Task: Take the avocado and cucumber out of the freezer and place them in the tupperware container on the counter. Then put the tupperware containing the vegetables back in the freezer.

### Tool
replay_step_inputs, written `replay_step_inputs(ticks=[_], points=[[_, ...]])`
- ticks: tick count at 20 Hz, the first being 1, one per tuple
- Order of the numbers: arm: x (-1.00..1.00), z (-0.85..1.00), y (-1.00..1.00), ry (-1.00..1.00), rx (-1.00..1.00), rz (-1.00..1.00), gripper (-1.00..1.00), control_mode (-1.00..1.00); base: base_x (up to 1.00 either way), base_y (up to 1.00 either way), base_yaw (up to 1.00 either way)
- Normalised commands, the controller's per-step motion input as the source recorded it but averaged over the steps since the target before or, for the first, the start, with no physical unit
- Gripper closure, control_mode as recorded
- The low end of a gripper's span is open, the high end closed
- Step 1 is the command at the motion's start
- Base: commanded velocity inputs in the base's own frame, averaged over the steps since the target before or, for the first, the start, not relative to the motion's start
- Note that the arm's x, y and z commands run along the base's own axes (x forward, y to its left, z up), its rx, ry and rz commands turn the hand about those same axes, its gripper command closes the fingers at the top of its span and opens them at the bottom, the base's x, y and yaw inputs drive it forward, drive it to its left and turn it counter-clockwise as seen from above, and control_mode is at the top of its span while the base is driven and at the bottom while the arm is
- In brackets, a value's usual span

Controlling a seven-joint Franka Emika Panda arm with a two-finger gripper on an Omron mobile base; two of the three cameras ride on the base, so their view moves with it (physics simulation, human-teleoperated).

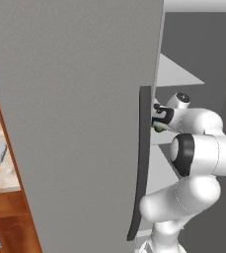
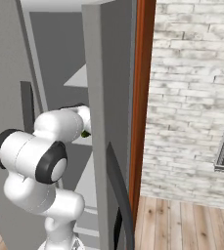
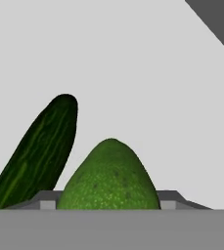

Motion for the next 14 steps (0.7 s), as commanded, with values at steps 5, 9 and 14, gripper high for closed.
replay_step_inputs(ticks=[5, 9, 14], points=[[-0.51, 0.08, 0.0, -0.15, 0.0, 0.0, 1.0, -1.0, 0.0, 0.0, 0.0], [-0.96, 0.39, 0.0, -0.22, 0.0, 0.0, 1.0, -1.0, 0.0, 0.0, 0.0], [-1.0, 0.62, 0.01, -0.12, 0.0, -0.03, 1.0, -1.0, 0.0, 0.0, 0.0]])
